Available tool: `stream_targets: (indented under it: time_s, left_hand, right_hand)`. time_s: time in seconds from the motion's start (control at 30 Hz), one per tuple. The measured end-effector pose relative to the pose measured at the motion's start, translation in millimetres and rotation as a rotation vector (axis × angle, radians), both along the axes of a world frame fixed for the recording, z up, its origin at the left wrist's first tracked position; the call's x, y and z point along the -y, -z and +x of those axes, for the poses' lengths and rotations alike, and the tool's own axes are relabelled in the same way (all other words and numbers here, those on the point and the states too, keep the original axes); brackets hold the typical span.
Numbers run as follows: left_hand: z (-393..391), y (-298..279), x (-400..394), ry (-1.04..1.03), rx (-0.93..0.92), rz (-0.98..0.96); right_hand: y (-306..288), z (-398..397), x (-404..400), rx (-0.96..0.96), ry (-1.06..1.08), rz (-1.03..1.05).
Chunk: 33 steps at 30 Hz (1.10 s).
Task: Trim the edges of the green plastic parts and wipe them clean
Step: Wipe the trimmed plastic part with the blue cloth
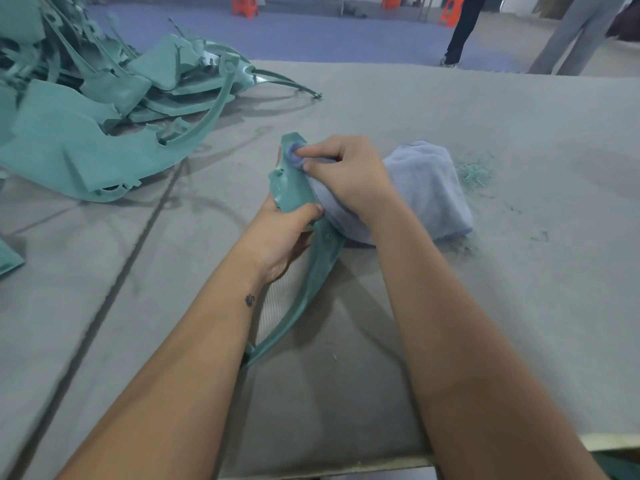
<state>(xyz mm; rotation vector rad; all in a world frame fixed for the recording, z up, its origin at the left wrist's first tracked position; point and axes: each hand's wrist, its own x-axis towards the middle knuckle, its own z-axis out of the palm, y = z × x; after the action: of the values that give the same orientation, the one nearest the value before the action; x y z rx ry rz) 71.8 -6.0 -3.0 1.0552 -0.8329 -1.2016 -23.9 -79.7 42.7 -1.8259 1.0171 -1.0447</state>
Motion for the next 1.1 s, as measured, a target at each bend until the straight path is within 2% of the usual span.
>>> stream_targets:
  time_s: [0.1, 0.23, 0.37, 0.47, 0.57, 0.67, 0.77, 0.83, 0.9, 1.0, 1.1]
  left_hand:
    - [-0.6, -0.4, -2.8, 0.024, 0.008, -0.002]
    - [3.2, -2.1, -2.9, 0.048, -0.060, -0.016]
    - [3.0, -2.5, -2.3, 0.050, -0.099, -0.038]
    - [4.2, -2.7, -3.3, 0.075, -0.084, -0.075]
    - [7.5, -4.9, -6.3, 0.165, -0.106, -0.085]
    - [10.4, -7.9, -6.6, 0.166, -0.205, -0.042]
    - [12.6, -8.7, -5.5, 0.035, -0.264, 0.041]
    - [14.6, -8.4, -4.3, -0.060, -0.274, 0.052]
    - [16.2, -9.0, -2.9, -0.128, -0.285, 0.029]
    - [17.6, -9.4, -1.0, -0.190, -0.301, 0.021]
    - [19.1, -7.6, 0.5, -0.215, -0.290, 0.017]
  right_hand:
    - [2.5, 12.2, 14.2, -0.098, 0.131, -0.060]
    - [5.7, 20.7, 13.0, -0.182, 0.151, -0.075]
    - [4.4, 10.1, -8.1, -0.008, -0.003, 0.058]
    - [2.9, -9.4, -18.3, 0.043, -0.171, 0.223]
    - [6.4, -27.0, -19.6, 0.011, -0.108, 0.205]
    - [15.0, -26.1, -9.4, -0.128, 0.049, 0.111]
    - [17.4, -12.2, 6.3, -0.405, 0.100, 0.062]
    - [16.4, -6.1, 9.0, -0.508, 0.100, 0.027]
    - [17.6, -6.4, 4.0, -0.461, 0.097, 0.001]
    - [19.2, -15.9, -12.6, -0.285, 0.082, 0.026]
    - [15.6, -22.6, -26.2, -0.192, -0.018, 0.072]
